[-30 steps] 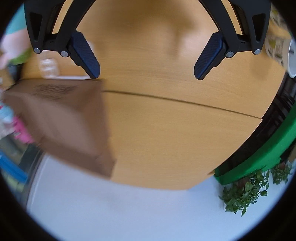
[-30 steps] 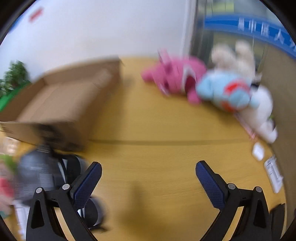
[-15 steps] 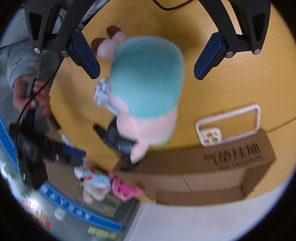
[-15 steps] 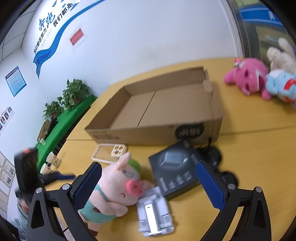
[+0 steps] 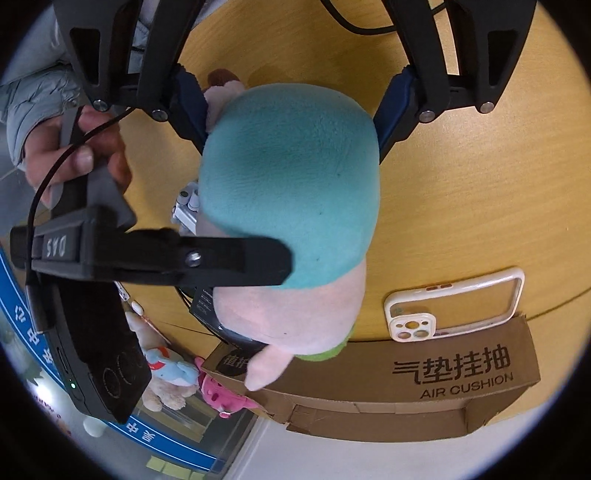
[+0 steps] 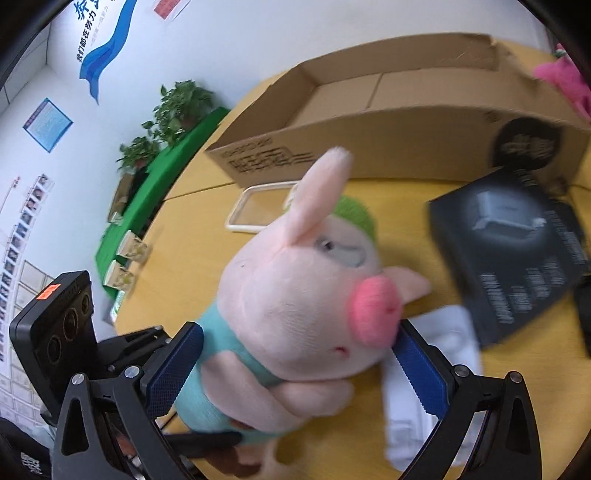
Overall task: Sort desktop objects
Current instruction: 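Close both grippers on the pink pig plush in the teal shirt, then lift the pig plush with both grippers and carry it over the cardboard box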
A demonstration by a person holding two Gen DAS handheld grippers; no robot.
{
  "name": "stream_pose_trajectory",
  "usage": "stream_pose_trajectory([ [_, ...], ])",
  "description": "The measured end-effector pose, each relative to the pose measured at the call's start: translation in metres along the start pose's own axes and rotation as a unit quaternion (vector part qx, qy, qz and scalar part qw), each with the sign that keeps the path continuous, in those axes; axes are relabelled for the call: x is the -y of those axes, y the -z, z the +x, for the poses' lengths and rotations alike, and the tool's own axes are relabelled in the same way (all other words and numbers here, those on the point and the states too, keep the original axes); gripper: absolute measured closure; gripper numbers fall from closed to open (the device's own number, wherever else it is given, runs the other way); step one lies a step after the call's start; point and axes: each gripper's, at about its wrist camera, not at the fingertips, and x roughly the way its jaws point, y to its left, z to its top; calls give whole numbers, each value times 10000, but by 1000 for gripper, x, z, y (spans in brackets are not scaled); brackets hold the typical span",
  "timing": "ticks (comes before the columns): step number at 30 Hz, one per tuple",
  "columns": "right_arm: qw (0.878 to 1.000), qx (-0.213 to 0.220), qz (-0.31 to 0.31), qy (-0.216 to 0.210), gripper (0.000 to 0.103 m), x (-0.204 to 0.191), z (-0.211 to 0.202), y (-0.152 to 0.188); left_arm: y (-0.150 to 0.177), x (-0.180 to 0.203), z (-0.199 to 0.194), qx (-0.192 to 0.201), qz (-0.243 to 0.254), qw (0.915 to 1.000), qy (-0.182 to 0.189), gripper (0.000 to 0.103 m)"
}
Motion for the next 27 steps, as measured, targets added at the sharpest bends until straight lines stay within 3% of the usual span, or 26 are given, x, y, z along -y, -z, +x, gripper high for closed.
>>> stream_pose_trajectory([
  [2, 9999, 46, -114, 34, 1, -6, 6, -1, -1, -2, -3, 83, -71, 9999, 64, 31],
  [6, 9996, 211, -188, 67, 14, -16, 11, -8, -11, -1, -16, 291, -136, 9995, 8, 35],
  [11, 9947, 789, -646, 127, 19, -42, -29, -40, -56, 8, -61, 953, 140, 9954, 3, 36],
  [15, 9804, 1514, -1232, 251, 19, -75, -82, -99, -117, 20, -108, 1730, 495, 9837, -22, 36],
  [19, 9596, 2175, -1740, 407, 20, -108, -139, -166, -191, 25, -155, 2466, 643, 9670, 79, 36],
  [21, 9475, 2455, -1979, 529, 20, -128, -163, -206, -229, 28, -179, 2772, 802, 9574, -83, 36],
  [25, 9366, 2662, -2237, 436, 20, -152, -192, -269, -278, 19, -207, 3016, 815, 9498, -188, 36],
  [27, 9316, 2695, -2396, 456, 20, -161, -196, -293, -299, 6, -211, 3010, 742, 9505, -219, 36],
])
